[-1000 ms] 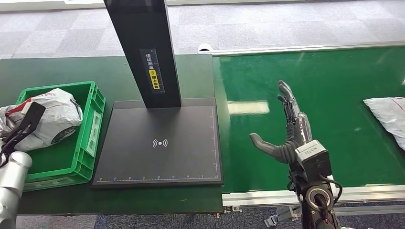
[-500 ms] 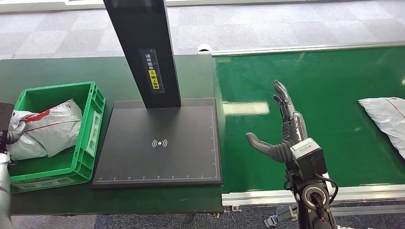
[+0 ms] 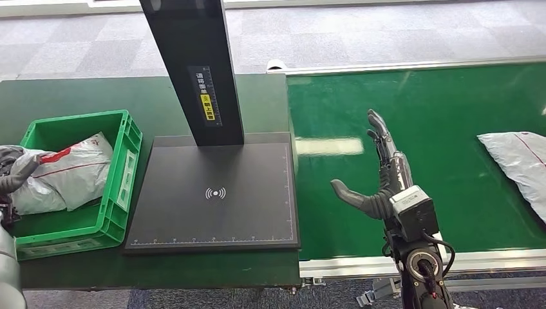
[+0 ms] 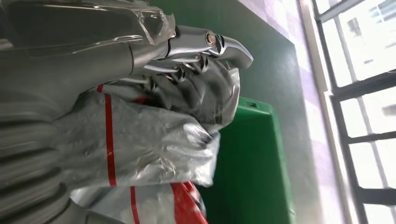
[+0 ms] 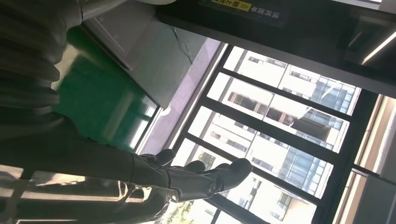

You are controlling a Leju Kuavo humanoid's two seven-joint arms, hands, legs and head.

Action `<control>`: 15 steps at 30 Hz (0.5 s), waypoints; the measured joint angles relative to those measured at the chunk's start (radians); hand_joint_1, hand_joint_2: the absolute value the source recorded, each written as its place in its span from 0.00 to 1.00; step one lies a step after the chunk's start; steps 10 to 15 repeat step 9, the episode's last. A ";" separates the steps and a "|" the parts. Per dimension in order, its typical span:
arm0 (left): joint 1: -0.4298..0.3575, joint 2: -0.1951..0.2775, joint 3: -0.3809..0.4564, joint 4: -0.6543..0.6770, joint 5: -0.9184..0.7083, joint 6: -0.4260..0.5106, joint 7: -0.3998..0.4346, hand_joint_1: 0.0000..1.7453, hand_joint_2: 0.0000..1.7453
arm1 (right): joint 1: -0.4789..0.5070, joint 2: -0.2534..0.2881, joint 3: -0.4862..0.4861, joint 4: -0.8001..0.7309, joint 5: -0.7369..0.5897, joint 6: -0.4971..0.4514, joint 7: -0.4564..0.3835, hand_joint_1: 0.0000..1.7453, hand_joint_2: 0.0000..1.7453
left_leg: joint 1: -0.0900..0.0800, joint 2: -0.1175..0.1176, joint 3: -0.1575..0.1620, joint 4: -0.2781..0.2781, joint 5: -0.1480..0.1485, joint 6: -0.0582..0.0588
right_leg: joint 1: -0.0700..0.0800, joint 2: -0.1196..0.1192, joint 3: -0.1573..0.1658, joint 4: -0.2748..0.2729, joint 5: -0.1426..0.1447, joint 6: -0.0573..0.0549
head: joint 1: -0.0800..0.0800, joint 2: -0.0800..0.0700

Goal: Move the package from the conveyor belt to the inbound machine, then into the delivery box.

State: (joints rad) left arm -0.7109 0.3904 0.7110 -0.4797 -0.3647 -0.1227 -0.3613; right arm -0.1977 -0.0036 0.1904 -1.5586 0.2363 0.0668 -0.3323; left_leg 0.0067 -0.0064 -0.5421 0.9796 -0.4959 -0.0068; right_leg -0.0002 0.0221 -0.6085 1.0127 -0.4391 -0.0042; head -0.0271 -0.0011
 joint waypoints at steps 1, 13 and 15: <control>0.002 -0.007 0.004 -0.014 0.047 -0.035 -0.014 0.00 1.00 | 0.000 0.000 0.000 0.000 0.001 0.000 0.000 0.00 1.00 | 0.000 0.000 0.000 0.000 0.000 0.000 | 0.000 0.000 0.000 0.000 0.000 0.000 | 0.000 0.000; 0.153 -0.153 -0.106 -0.415 0.445 -0.133 -0.046 0.00 1.00 | -0.004 0.007 -0.006 0.005 0.014 0.000 -0.003 0.00 1.00 | -0.001 0.000 -0.001 0.000 0.000 0.000 | -0.001 -0.001 0.000 0.000 0.000 0.000 | 0.000 0.000; 0.153 -0.153 -0.106 -0.415 0.445 -0.133 -0.046 0.00 1.00 | -0.004 0.007 -0.006 0.005 0.014 0.000 -0.003 0.00 1.00 | -0.001 0.000 -0.001 0.000 0.000 0.000 | -0.001 -0.001 0.000 0.000 0.000 0.000 | 0.000 0.000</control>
